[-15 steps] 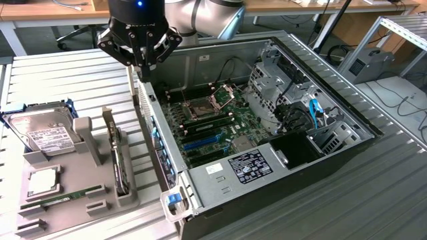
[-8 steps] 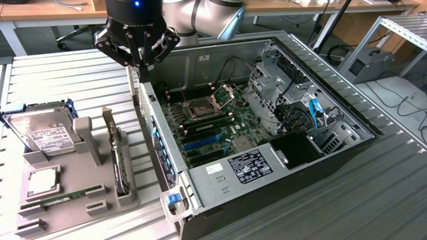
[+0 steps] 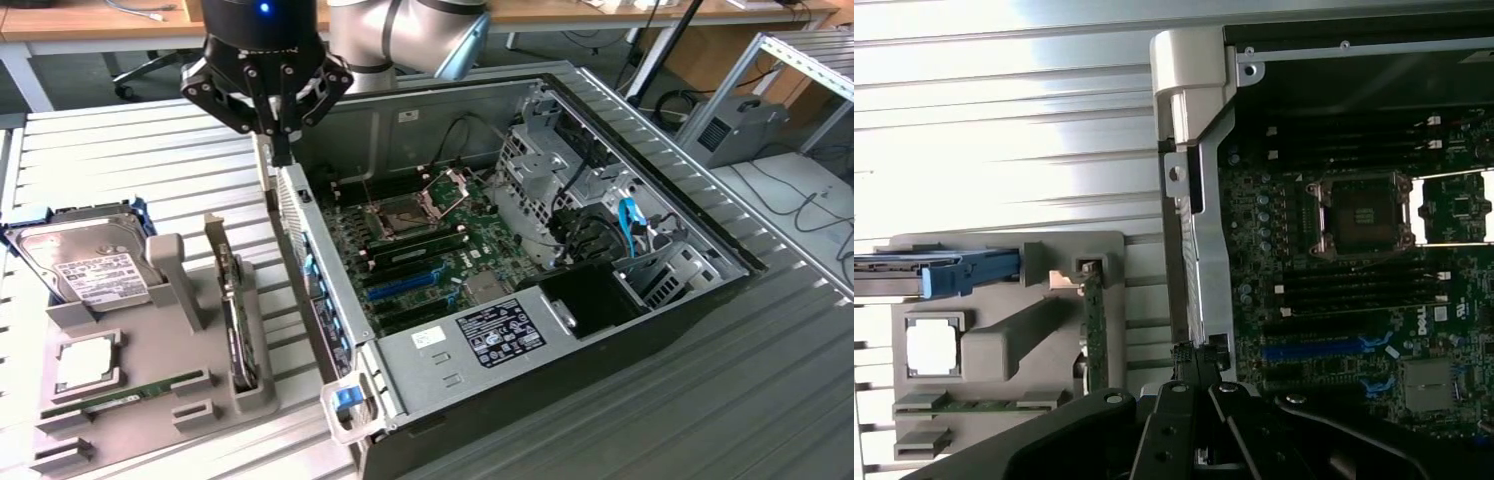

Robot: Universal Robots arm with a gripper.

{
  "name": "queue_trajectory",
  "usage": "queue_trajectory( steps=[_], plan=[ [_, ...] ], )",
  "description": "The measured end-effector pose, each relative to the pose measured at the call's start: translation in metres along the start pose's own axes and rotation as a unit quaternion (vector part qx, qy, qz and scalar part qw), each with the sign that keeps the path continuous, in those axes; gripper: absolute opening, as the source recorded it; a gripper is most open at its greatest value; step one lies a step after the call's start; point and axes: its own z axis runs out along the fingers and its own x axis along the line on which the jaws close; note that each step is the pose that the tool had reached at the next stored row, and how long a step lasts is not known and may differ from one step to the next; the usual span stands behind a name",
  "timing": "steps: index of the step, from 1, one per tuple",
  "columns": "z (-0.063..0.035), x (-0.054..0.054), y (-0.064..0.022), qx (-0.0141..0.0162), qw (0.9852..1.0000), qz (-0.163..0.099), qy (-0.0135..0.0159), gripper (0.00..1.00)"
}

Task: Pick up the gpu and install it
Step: 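Reach for the gpu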

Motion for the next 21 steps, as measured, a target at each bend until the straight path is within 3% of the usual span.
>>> queue_trajectory(
  steps=[21],
  plan=[
    [-0.0005,0.016,-0.0012,0.0000,1.0000,0.000,0.0000,0.11]
  ],
)
